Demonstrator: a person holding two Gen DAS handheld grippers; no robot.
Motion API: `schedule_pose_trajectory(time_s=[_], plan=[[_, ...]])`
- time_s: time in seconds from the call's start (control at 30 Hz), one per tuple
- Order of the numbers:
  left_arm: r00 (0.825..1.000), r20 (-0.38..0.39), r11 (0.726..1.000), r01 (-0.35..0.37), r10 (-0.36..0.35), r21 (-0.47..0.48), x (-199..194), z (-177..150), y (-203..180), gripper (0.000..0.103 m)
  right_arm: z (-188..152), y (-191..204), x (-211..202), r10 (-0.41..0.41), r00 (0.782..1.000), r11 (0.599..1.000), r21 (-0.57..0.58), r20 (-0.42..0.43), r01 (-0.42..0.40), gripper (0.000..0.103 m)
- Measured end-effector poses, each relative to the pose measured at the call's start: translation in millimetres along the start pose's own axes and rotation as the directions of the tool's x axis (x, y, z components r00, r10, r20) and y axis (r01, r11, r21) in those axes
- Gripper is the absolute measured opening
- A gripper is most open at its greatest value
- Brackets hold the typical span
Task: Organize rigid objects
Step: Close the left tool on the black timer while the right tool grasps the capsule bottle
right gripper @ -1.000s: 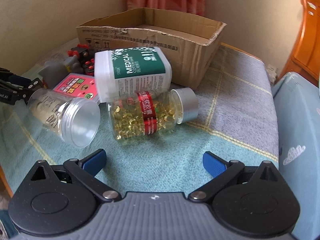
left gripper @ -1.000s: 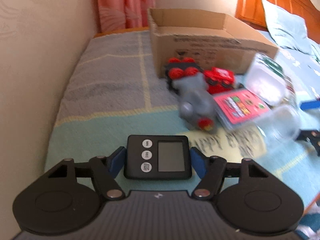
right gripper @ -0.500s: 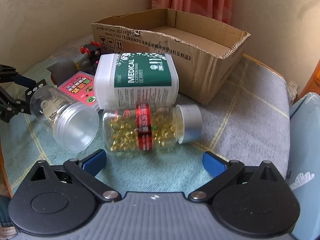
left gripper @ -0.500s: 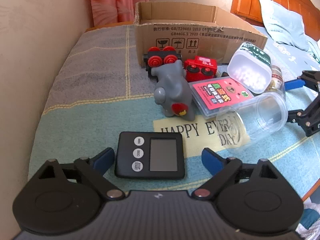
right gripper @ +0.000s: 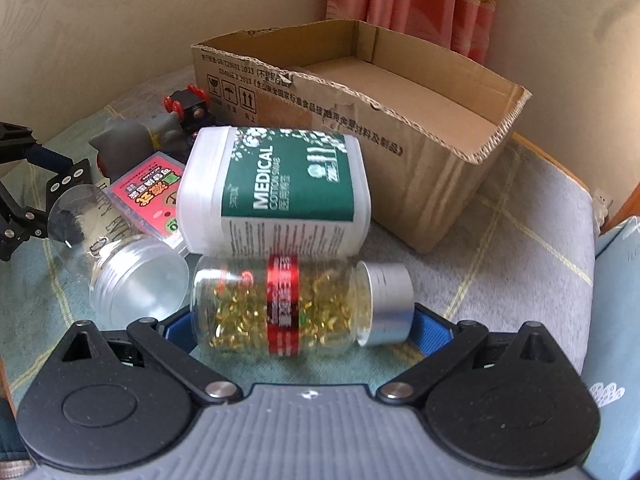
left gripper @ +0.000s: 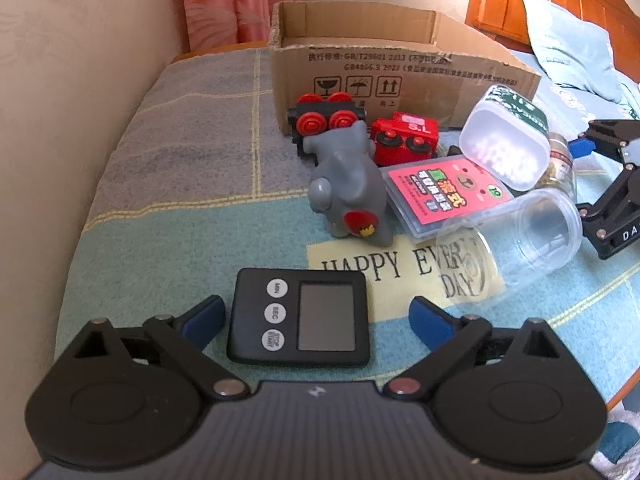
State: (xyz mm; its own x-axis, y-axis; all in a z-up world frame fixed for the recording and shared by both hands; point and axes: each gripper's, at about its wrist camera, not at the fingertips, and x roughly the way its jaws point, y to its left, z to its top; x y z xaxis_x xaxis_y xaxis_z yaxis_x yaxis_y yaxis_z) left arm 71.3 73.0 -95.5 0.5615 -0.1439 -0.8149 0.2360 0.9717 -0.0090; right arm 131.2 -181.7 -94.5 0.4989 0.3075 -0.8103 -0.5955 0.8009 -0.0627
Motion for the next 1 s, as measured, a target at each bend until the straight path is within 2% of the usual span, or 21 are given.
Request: schedule_pose_trajectory(time_s=[0.23, 0.4, 0.6, 0.83, 1.0], plan=[[1.0, -0.001, 1.0, -0.004, 0.004, -0.004, 0, 0, 0, 0.099, 4, 2, -6, -0.017, 1.0, 1.0, -0.007, 0.01, 0.017, 0.103], [1.0, -0.002, 1.0, -0.005, 0.005, -0.005, 0, 0, 0, 0.099, 6, 1, -9, -0.001, 1.0, 1.0, 0.005, -0.001, 0.001, 0.096], [1.0, -0.009, 1.0, -0.014, 0.014, -0.015, -1, 1, 0, 0.099, 3, 3, -12, -0.016, 1.0, 0.999, 0.03, -0.014, 0.016, 0.096], [1.0, -0.003, 1.0, -0.012, 0.012, -0.029, -2, 1, 1, 0.089, -4, 6, -18, -0.02, 1.0, 0.999, 0.041, -0.022, 0.021, 0.096], [1.0, 0.002, 0.999, -0.023, 0.024, -0.041, -1, 1, 4, 0.088, -2, 5, -17, -0.019, 1.0, 0.998, 0.053, -0.02, 0.02, 0.096]])
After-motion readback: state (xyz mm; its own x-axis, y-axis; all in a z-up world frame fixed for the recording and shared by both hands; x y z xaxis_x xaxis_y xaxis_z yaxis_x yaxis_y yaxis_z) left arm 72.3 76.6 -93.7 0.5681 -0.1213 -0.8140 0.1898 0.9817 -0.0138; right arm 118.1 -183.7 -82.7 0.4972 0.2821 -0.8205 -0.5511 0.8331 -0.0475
